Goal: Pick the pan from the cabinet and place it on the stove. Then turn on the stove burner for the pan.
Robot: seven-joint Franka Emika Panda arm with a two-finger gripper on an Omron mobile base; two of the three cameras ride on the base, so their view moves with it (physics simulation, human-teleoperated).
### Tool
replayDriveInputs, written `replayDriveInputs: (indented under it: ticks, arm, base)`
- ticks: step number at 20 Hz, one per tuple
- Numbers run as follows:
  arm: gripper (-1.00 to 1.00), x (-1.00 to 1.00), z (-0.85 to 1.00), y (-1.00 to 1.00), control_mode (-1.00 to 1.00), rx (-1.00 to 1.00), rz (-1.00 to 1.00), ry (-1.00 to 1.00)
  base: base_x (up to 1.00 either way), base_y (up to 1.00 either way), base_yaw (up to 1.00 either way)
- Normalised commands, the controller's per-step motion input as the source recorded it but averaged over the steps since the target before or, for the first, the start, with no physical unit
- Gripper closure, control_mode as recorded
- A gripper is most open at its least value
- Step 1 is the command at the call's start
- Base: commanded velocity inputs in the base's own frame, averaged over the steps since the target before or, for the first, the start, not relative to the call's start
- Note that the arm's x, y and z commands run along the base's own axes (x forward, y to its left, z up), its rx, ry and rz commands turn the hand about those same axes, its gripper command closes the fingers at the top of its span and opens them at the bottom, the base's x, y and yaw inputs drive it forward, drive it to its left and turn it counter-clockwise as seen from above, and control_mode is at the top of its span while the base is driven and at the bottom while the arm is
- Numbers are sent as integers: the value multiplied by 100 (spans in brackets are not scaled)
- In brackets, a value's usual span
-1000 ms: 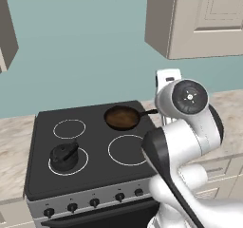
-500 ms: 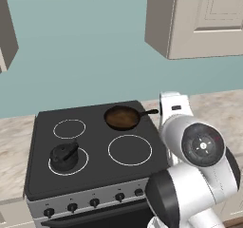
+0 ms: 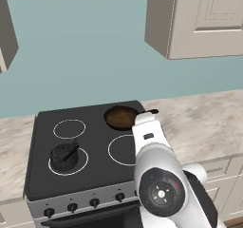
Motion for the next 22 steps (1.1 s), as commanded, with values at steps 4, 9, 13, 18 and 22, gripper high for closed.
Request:
replayDriveInputs:
  ticks: [4, 9, 13, 18, 22]
  arm:
    - [-100, -9, -51, 14, -100, -17, 0, -1]
    - [-100, -9, -38, 12, -100, -17, 1, -1]
    - [-100, -6, -35, 29, -100, -15, 6, -5]
    - [-100, -6, -31, 35, -100, -14, 6, -6]
    - [-100, -5, -31, 28, -100, -15, 4, -2]
  base:
    - [0, 0, 0]
    - [0, 0, 0]
    - [0, 0, 0]
    - [0, 0, 0]
    - [0, 0, 0]
